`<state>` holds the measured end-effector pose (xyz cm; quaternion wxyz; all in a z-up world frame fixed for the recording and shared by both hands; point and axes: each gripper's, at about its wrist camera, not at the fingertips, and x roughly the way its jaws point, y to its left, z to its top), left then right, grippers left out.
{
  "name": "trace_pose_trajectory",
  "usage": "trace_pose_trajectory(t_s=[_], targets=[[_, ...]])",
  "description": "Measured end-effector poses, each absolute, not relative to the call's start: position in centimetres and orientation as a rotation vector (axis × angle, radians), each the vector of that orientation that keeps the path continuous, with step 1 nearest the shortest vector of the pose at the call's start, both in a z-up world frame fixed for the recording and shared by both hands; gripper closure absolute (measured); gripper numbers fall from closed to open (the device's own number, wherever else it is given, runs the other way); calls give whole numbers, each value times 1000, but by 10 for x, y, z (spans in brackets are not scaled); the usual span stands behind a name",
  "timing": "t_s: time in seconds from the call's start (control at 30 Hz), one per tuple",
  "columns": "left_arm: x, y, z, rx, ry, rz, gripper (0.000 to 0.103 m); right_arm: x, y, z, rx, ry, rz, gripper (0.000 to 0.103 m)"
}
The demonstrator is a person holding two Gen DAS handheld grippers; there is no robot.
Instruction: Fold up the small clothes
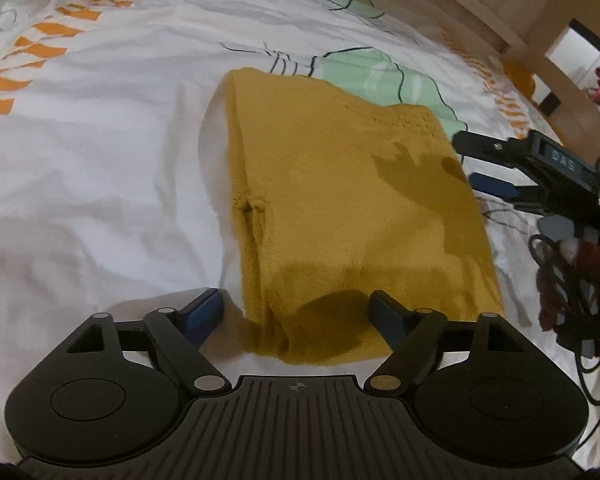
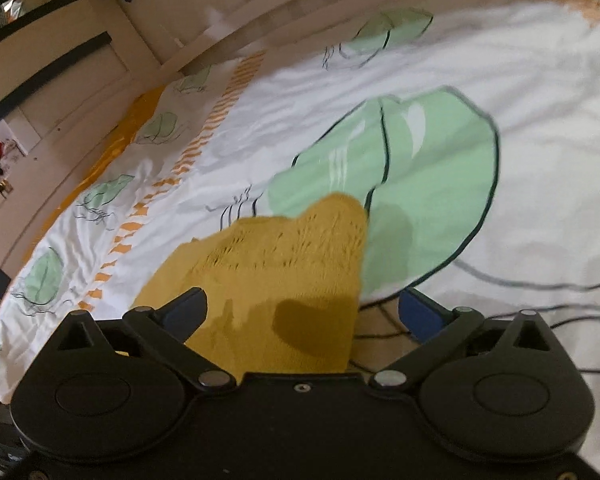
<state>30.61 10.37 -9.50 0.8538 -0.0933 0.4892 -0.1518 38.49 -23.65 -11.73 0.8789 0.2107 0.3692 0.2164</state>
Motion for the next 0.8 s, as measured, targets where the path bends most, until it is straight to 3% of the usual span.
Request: trace_pose_trajectory(t_s=[0.33, 0.63, 0.8], targets=[[319, 99, -103, -260, 1034, -349, 1, 396, -225, -143, 547, 802, 539, 0], [332, 101, -105, -423, 995, -373, 1, 409, -226, -147, 573, 806, 598, 0], [331, 82, -105, -376, 1002, -456, 1, 415, -228, -148, 591, 808, 625, 0]])
